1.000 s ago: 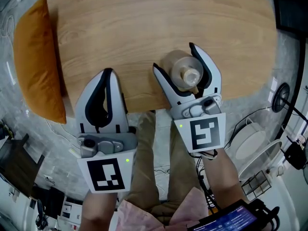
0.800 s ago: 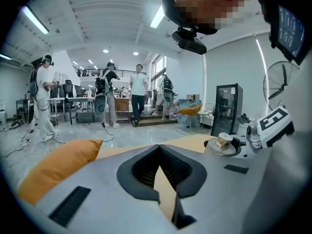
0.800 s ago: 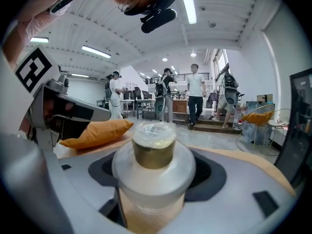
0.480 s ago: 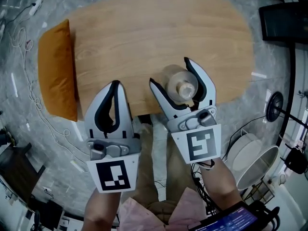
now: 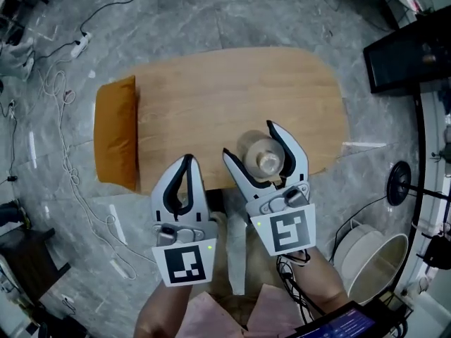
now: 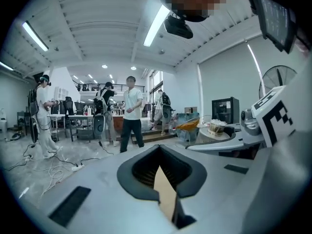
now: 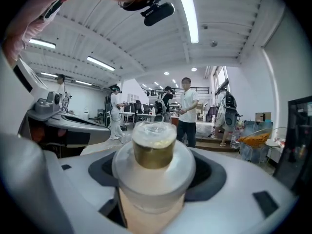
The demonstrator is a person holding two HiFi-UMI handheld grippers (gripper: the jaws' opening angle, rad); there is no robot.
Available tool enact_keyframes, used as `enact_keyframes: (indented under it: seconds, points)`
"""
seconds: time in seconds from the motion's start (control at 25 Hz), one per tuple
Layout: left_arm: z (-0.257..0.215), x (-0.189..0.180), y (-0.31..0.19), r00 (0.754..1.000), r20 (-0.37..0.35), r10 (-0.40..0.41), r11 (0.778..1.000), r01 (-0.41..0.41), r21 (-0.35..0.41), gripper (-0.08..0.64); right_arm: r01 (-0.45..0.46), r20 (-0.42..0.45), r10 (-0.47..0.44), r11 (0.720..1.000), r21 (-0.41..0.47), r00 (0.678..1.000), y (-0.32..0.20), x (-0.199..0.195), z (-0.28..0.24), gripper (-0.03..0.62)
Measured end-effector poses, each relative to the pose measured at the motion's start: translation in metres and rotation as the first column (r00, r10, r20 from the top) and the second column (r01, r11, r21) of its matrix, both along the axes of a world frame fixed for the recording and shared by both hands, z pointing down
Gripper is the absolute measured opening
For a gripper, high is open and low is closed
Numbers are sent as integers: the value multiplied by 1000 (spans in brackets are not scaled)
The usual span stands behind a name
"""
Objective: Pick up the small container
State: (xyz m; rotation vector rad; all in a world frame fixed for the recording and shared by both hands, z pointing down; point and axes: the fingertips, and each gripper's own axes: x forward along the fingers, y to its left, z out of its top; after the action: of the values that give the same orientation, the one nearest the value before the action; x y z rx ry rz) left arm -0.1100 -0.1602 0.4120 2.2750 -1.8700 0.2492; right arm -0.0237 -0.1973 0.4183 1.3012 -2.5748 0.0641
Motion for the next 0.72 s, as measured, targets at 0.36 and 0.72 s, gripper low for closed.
enact_keyframes:
  seconds: [0.36, 0.72]
  points:
    - [-92, -4, 17, 998, -4, -55, 993, 55, 100, 12, 35, 19, -37, 992, 122, 999, 21, -3, -106, 506]
    - [-173, -11, 25, 996, 18, -84, 969, 77, 237, 12, 55, 28, -62, 976, 210, 998, 32, -1, -193, 506]
